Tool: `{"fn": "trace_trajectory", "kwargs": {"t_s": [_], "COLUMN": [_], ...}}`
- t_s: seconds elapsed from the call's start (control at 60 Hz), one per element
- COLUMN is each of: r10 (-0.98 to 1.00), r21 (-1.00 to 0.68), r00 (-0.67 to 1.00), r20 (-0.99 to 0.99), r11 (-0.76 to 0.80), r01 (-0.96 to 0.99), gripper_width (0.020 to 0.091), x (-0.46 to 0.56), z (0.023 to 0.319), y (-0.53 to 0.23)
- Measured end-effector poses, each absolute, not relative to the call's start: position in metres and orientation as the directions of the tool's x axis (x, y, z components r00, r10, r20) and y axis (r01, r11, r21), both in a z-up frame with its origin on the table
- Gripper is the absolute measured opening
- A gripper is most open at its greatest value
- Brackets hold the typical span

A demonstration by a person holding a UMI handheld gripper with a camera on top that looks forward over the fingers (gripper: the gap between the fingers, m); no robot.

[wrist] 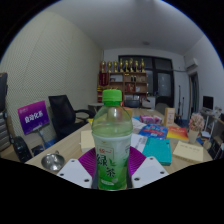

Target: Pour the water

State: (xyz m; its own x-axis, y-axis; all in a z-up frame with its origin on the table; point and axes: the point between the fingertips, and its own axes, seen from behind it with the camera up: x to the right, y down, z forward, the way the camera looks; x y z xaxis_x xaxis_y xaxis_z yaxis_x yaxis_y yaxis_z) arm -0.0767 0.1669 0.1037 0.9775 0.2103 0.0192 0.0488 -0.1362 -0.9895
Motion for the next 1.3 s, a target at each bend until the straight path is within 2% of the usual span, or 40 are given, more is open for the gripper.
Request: {"fn": "trace_trajectory", "kwargs": {"t_s": [0.017, 0.083, 0.117, 0.133, 0.25, 0.333, 0.433, 0.533, 0.567, 0.583, 0.65, 0.667, 0.9, 1.3], "r10": [0.214, 0.214, 0.215, 0.216, 0.215, 0.218, 0.219, 0.232, 0.235, 0.237, 0.251, 0.254, 0.204, 0.248], "r21": [-0.990, -0.986, -0.985, -0.990, -0.990, -0.991, -0.989, -0.989, -0.987, -0.986, -0.983, -0.983, -0.981, -0.989], "r00": [0.977, 0.977, 0.976, 0.976, 0.976, 0.976, 0.976, 0.973, 0.972, 0.971, 0.968, 0.967, 0.975, 0.968], "r20": [0.012, 0.020, 0.030, 0.032, 0.022, 0.012, 0.005, 0.001, 0.005, 0.008, 0.019, 0.024, 0.089, 0.031], "r11": [-0.136, -0.158, -0.158, -0.128, -0.133, -0.130, -0.141, -0.145, -0.155, -0.161, -0.173, -0.171, -0.152, -0.130], "r01": [0.042, 0.055, 0.065, 0.061, 0.051, 0.041, 0.036, 0.036, 0.043, 0.047, 0.064, 0.069, 0.121, 0.065], "gripper_width": [0.0392, 0.0389, 0.0409, 0.0394, 0.0390, 0.0399, 0.0453, 0.0550, 0.0637, 0.0654, 0.0829, 0.0845, 0.0842, 0.0840], "x": [-0.082, -0.080, -0.081, -0.092, -0.075, -0.073, -0.073, -0.072, -0.072, -0.072, -0.072, -0.071, -0.048, -0.046], "z": [0.091, 0.082, 0.081, 0.073, 0.084, 0.079, 0.080, 0.080, 0.078, 0.078, 0.078, 0.080, 0.116, 0.162], "y": [0.164, 0.169, 0.171, 0.172, 0.169, 0.164, 0.159, 0.152, 0.149, 0.147, 0.135, 0.132, 0.054, -0.158]}}
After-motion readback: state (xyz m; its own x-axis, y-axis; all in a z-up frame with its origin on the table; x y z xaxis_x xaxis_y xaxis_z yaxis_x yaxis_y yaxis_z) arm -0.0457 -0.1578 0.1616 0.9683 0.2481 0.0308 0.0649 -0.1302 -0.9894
